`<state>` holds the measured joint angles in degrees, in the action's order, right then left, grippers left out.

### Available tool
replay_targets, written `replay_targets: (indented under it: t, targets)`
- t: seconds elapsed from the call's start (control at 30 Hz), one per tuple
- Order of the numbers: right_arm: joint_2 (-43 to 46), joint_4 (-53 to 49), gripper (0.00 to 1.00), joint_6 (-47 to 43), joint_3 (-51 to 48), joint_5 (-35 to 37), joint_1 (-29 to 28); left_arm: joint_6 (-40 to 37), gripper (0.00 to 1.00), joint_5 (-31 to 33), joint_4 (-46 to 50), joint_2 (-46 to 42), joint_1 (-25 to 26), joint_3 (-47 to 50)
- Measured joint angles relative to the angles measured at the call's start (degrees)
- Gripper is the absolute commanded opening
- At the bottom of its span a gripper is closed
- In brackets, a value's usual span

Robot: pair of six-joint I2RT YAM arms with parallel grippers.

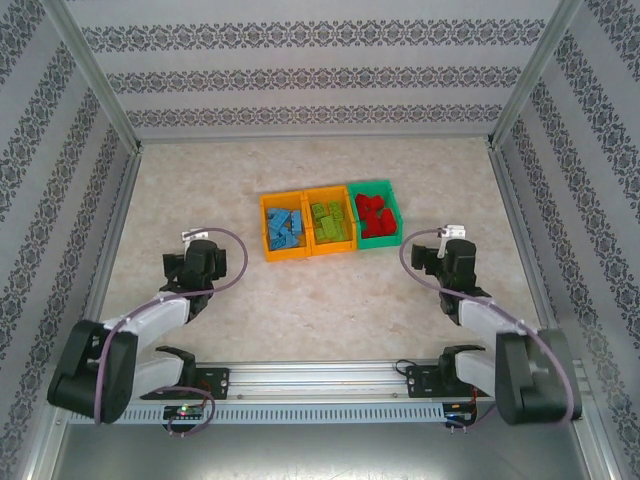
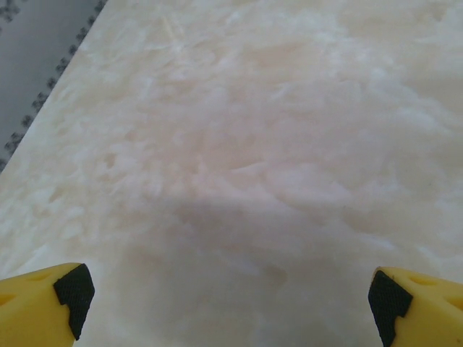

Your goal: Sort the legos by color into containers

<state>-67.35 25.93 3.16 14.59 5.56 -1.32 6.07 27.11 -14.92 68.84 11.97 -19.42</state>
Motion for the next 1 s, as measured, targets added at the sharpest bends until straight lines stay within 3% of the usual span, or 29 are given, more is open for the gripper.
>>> replay_targets:
  t: [0.23,0.37,0.6,1.0]
  targets:
    - [-18.4,19.0,0.98,-0.4,4.9,-1.6,0.1,-4.9,0.99,-8.1,-20.5,9.0,-4.2,0.0]
    - [-19.2,22.3,0.98,-0.4,5.3,-0.9,0.1,-5.2,0.99,-12.9,-31.0,17.8,-7.5,-0.4]
    - [-19.0,23.3,0.98,-0.6,6.4,-0.6,0.1,-5.2,0.99,-17.6,-31.4,21.0,-9.7,-2.3]
    - [-19.1,23.2,0.98,-0.6,6.6,-0.7,0.1,-5.0,0.99,-18.4,-31.9,21.0,-9.8,-2.5]
